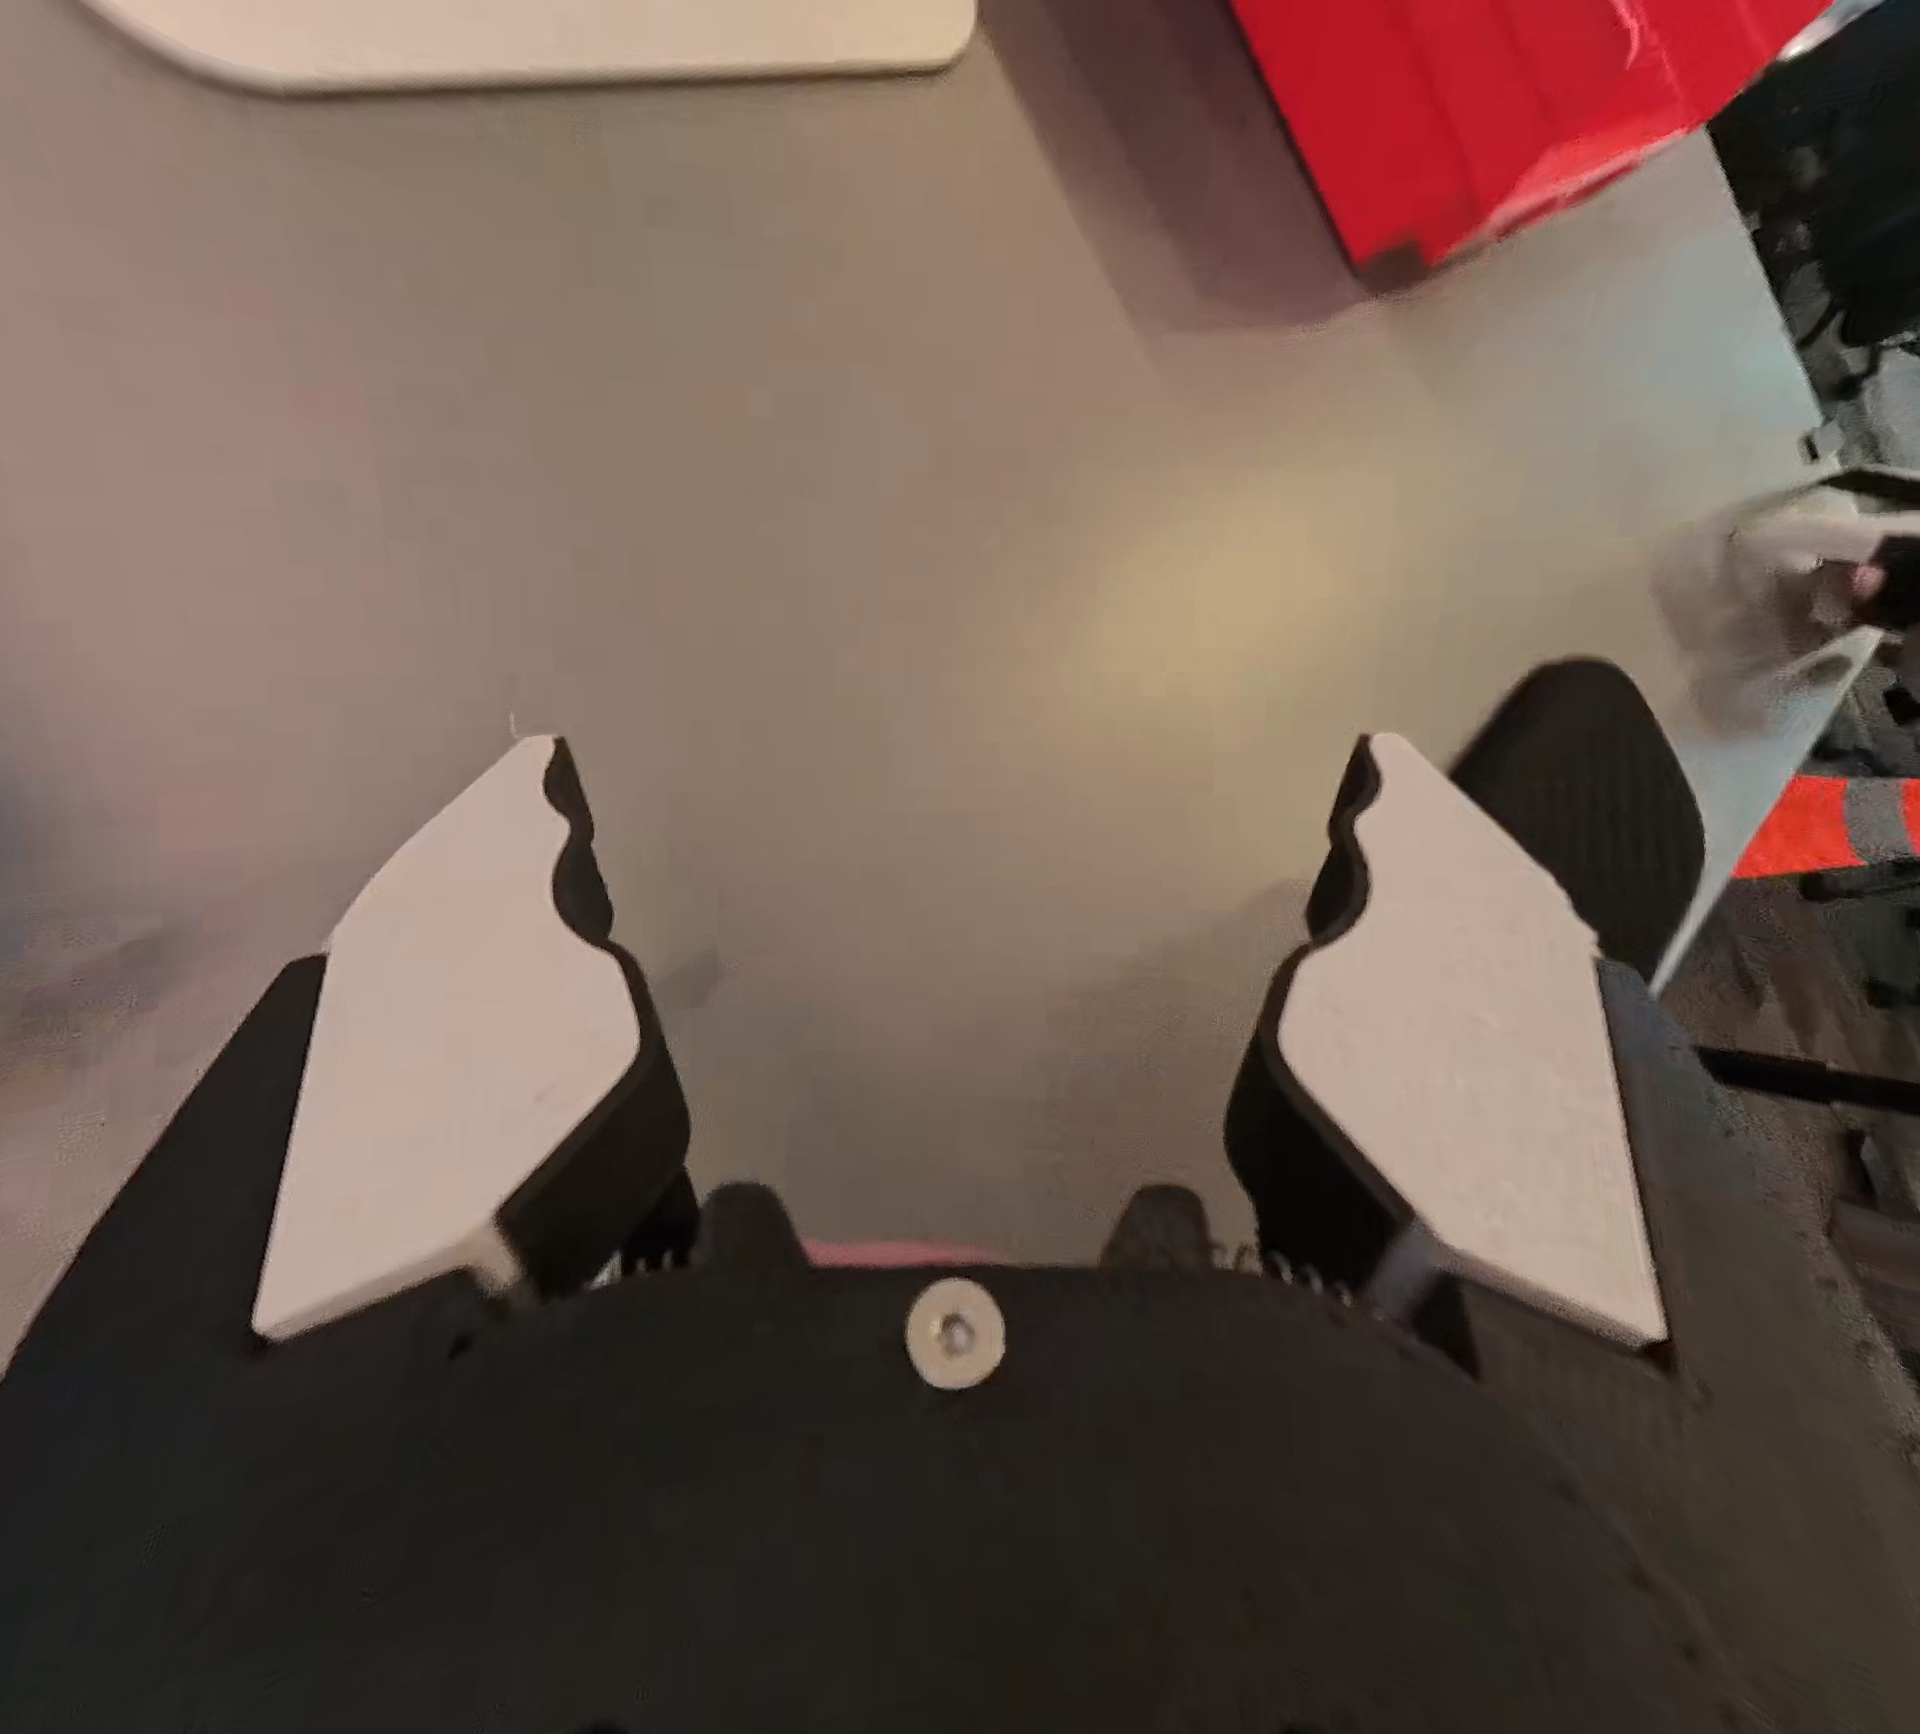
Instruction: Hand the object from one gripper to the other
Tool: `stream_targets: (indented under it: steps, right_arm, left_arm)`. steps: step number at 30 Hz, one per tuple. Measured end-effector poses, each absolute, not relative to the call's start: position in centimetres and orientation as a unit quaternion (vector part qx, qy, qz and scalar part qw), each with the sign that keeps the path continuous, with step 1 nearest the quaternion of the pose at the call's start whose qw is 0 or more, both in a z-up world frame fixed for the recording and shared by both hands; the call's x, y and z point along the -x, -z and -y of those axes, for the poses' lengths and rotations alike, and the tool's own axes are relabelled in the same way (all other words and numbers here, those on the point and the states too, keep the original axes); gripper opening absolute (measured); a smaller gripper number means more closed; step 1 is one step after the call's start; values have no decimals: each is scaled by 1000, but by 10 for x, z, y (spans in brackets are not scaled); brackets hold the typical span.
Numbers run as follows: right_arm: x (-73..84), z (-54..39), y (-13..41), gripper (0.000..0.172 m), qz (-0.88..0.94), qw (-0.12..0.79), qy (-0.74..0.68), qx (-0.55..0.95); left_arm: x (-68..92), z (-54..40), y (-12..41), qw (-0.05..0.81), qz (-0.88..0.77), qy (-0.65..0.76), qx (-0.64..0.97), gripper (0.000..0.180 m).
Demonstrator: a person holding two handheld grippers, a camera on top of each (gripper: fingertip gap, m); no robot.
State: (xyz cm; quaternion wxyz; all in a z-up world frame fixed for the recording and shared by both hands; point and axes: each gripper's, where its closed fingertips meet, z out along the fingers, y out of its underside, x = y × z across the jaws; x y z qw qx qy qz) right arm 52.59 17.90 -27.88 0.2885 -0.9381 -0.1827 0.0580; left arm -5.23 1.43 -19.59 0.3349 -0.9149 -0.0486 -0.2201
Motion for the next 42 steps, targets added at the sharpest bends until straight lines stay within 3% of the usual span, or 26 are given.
stream_targets:
  steps: [7,16,25,31,42]
  right_arm:
    - [-520,-176,272,145,190,281,-54,939]
    - [-516,-180,253,145,156,296,-87,938]
    - [-512,-181,237,145,147,294,-112,938]
    - [-511,-179,230,145,153,296,-113,936]
    - [-513,-179,214,146,147,301,-127,933]
  left_arm:
    - [86,98,171,258,62,142,954,132]
    - [128,162,172,204,121,78,968,137]
    - [132,186,203,154,154,54,974,147]
    - [140,181,207,210,155,37,965,147]
    - [120,183,205,185,143,81,969,147]
